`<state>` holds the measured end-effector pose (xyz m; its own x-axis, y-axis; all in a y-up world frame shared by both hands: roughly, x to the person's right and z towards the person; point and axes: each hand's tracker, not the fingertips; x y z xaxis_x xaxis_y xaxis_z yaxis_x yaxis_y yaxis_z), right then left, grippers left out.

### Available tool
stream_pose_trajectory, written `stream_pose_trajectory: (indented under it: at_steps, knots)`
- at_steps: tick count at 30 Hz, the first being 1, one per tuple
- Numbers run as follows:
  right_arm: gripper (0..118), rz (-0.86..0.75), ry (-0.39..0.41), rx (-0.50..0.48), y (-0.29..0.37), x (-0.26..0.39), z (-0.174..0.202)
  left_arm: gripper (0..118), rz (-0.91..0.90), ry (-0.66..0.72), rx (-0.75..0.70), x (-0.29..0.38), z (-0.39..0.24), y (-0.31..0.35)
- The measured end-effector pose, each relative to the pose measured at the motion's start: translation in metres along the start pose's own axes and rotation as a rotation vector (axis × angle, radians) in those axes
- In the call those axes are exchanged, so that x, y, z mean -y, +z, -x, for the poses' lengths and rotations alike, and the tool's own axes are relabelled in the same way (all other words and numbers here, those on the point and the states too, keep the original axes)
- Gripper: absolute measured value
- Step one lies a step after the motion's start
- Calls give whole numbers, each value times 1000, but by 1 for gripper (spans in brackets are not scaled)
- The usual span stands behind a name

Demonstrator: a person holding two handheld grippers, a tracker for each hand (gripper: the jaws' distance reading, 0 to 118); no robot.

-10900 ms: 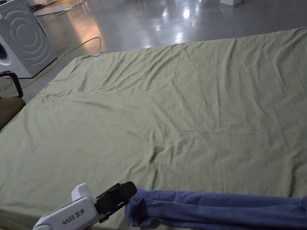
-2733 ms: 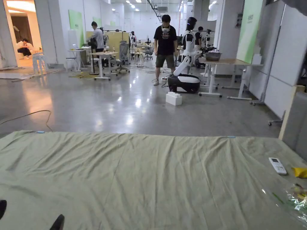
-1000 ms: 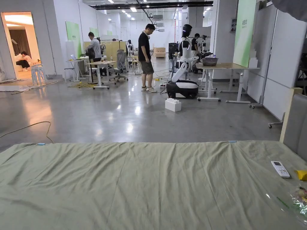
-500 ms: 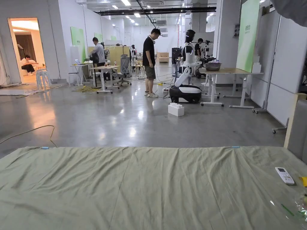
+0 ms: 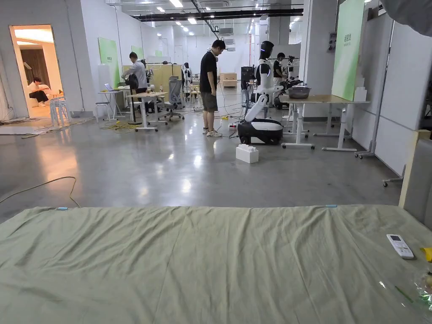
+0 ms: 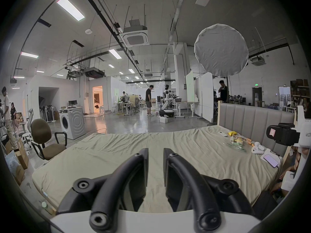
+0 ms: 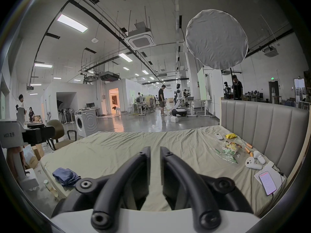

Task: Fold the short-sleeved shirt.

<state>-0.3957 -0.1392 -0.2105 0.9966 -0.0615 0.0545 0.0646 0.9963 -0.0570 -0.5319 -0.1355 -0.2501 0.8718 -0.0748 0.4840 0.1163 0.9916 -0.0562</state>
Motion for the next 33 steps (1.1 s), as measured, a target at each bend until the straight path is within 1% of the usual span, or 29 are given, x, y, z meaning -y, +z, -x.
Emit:
stream_pose_trajectory:
  at_steps: [1,2,3,4,5,6,7,9,10,11,12,13,18,22,27,33]
  knots:
    - [31,-1,-8,-16,0,-1,0,33,0,-4,-6,1,0,-1]
    - [35,11,-24,-28,1,0,-1,33,-3,-9,-11,1,0,-2]
    - [35,-2,-11,-24,1,-1,0,36,-7,-11,-14,1,0,-2]
    - [43,0,-7,-17,2,-1,1,44,-10,-13,-14,1,0,-2]
    - [60,-7,7,-4,2,-2,3,59,-14,-14,-10,1,1,-1]
    - [68,-20,19,6,2,-1,4,65,-20,-15,-4,1,1,1]
    - [74,-42,46,14,3,-2,5,68,-30,-16,0,0,1,3]
    - [85,-38,44,14,3,-2,5,79,-36,-14,-6,-3,1,2]
    - [93,-41,45,15,3,-2,5,88,-36,-12,-9,-4,2,1]
    - [105,-44,45,14,3,-2,5,104,-36,-13,-9,-4,2,1]
    - [113,-50,42,12,3,-2,5,115,-37,-15,-8,-3,2,1]
    - [118,-57,39,8,4,-2,4,118,-40,-17,-7,-3,1,1]
    - [118,-73,46,15,8,0,-1,118,-51,-10,-9,-6,-1,2]
    - [118,-82,57,44,6,0,-1,118,-46,-29,-14,-1,-2,0]
    - [118,-72,5,50,5,-2,-6,118,-48,-27,-10,-3,-3,1]
    - [118,-70,-4,62,5,-3,-7,118,-39,-22,-1,-3,-3,2]
